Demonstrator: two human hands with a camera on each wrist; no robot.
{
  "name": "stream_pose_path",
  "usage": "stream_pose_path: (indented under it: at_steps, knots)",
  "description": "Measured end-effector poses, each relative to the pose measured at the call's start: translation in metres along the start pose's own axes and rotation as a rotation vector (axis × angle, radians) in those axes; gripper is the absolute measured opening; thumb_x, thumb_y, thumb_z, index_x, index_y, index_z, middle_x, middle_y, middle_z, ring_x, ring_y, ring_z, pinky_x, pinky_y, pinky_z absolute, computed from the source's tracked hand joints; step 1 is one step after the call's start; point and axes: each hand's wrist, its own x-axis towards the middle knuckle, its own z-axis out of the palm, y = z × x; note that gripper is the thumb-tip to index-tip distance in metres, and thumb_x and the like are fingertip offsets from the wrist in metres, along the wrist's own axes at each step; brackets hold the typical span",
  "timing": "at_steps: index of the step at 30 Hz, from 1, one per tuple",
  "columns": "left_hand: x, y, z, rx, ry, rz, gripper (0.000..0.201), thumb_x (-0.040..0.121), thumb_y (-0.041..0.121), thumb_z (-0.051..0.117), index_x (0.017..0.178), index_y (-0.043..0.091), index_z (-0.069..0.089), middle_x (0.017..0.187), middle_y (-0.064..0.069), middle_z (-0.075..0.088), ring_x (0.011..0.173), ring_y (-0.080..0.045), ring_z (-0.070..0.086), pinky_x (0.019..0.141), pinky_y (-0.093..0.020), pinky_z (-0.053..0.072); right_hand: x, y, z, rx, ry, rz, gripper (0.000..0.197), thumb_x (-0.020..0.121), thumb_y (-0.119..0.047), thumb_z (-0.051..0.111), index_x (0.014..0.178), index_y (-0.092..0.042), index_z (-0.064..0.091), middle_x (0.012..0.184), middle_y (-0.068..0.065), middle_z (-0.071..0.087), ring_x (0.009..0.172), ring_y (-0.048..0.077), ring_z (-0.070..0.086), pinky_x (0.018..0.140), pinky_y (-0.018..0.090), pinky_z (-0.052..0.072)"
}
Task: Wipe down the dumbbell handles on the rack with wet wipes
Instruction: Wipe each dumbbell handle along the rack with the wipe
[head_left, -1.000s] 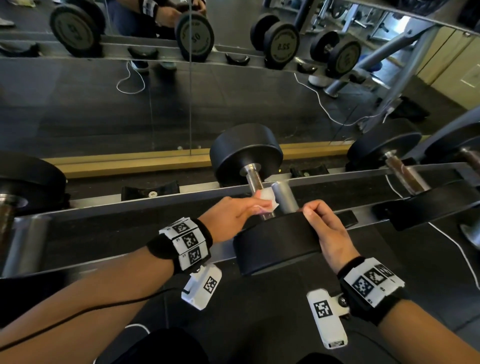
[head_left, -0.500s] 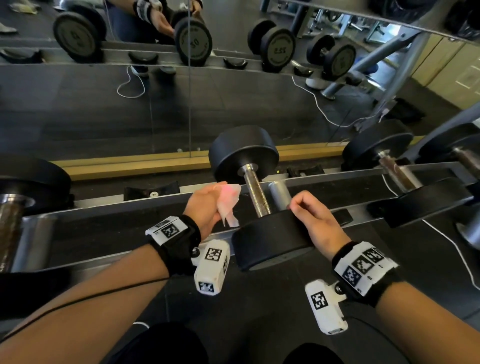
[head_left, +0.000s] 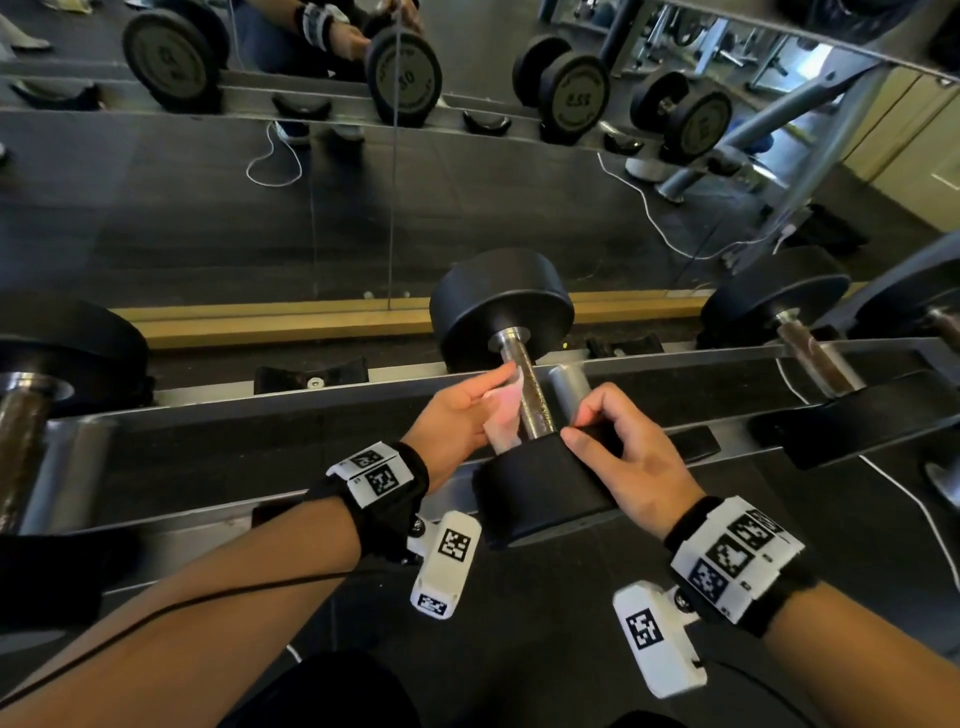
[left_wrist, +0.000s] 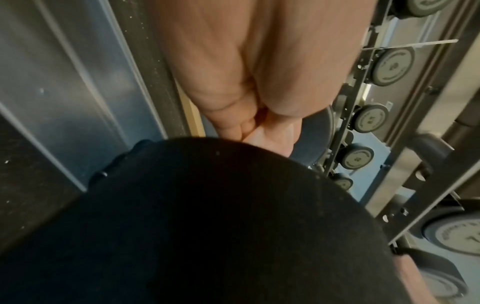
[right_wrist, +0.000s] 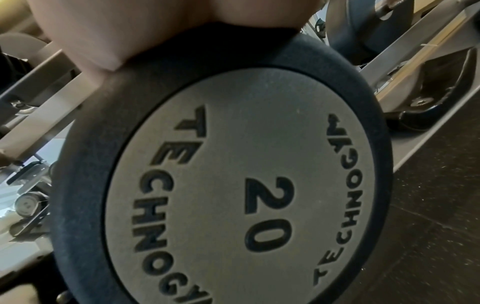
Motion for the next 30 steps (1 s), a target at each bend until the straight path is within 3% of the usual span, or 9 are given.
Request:
stream_pose_path:
  at_steps: [4,6,8,13,18,20,24,27,30]
  knots:
    - [-0.003,0.007,-0.009,-0.043,0.068,-0.049,0.04,0.101,0.014,0.048,0.093,0.037,0.08,0.095,0.005,0.077,0.09,-0.012,0.073,0.083,-0.03,0.059,0.0,0.0,0.001,0.0,0.001,0.001,0.011,0.092,-0.028,0.063,0.092,-0.029,0.052,0.088,-0.007,0.056,0.082,0.008,0.056,0.071,0.024,0.043]
    - [0.006,0.01,-0.015,-0.046,0.205,-0.034,0.035,0.102,0.008,0.046,0.112,0.028,0.073,0.103,-0.002,0.073,0.09,-0.014,0.072,0.086,-0.032,0.058,0.001,0.001,0.001,0.002,0.006,-0.004,0.012,0.092,-0.027,0.064,0.092,-0.028,0.052,0.088,-0.006,0.057,0.081,0.008,0.056,0.071,0.022,0.042]
    - [0.014,0.012,-0.017,-0.055,0.261,-0.028,0.035,0.101,0.004,0.047,0.132,0.016,0.058,0.12,-0.011,0.064,0.102,-0.019,0.067,0.098,-0.039,0.054,0.001,0.001,0.001,0.003,0.0,-0.006,0.013,0.092,-0.028,0.064,0.092,-0.028,0.051,0.088,-0.006,0.057,0.081,0.009,0.056,0.071,0.023,0.042]
    - [0.019,0.008,-0.002,-0.05,0.157,-0.026,0.035,0.102,0.004,0.042,0.113,0.028,0.065,0.123,-0.007,0.066,0.107,-0.017,0.069,0.093,-0.036,0.056,0.002,0.003,0.001,0.005,0.012,-0.028,0.014,0.091,-0.033,0.064,0.092,-0.025,0.052,0.086,-0.005,0.056,0.082,0.013,0.056,0.072,0.027,0.046]
    - [0.002,-0.011,-0.01,-0.063,0.059,-0.074,0.036,0.1,0.004,0.045,0.127,0.02,0.061,0.128,-0.01,0.065,0.112,-0.028,0.067,0.092,-0.043,0.058,0.002,0.004,0.002,-0.007,0.031,-0.042,0.025,0.084,-0.048,0.058,0.091,-0.025,0.052,0.086,-0.006,0.056,0.082,0.014,0.056,0.072,0.023,0.046]
    - [0.005,-0.011,-0.014,-0.09,0.123,-0.081,0.037,0.101,0.001,0.041,0.132,0.014,0.057,0.132,-0.017,0.061,0.116,-0.034,0.064,0.095,-0.048,0.055,0.002,0.004,0.002,-0.001,0.031,-0.036,0.026,0.083,-0.051,0.057,0.091,-0.027,0.052,0.086,-0.007,0.056,0.083,0.013,0.057,0.072,0.022,0.047]
    - [0.028,0.003,-0.007,-0.19,0.274,-0.086,0.034,0.104,0.001,0.037,0.125,0.014,0.059,0.134,-0.02,0.058,0.112,-0.027,0.064,0.088,-0.037,0.056,0.002,0.005,0.001,0.008,0.03,-0.033,0.026,0.083,-0.052,0.057,0.091,-0.027,0.052,0.086,-0.007,0.056,0.083,0.012,0.057,0.072,0.026,0.048]
    - [0.029,0.005,0.006,-0.187,0.262,-0.106,0.04,0.103,0.0,0.036,0.137,0.01,0.054,0.129,-0.014,0.063,0.111,-0.024,0.066,0.089,-0.035,0.057,0.002,0.005,0.001,0.008,0.038,-0.039,0.026,0.083,-0.051,0.058,0.09,-0.027,0.052,0.086,-0.007,0.056,0.083,0.013,0.057,0.072,0.026,0.047]
    - [0.011,-0.007,0.012,-0.167,0.196,-0.162,0.039,0.102,0.002,0.039,0.137,0.007,0.055,0.124,-0.015,0.067,0.112,-0.028,0.066,0.094,-0.039,0.055,0.002,0.005,0.002,0.018,0.045,-0.034,0.027,0.082,-0.051,0.058,0.09,-0.026,0.053,0.086,-0.005,0.057,0.083,0.014,0.057,0.074,0.031,0.049]
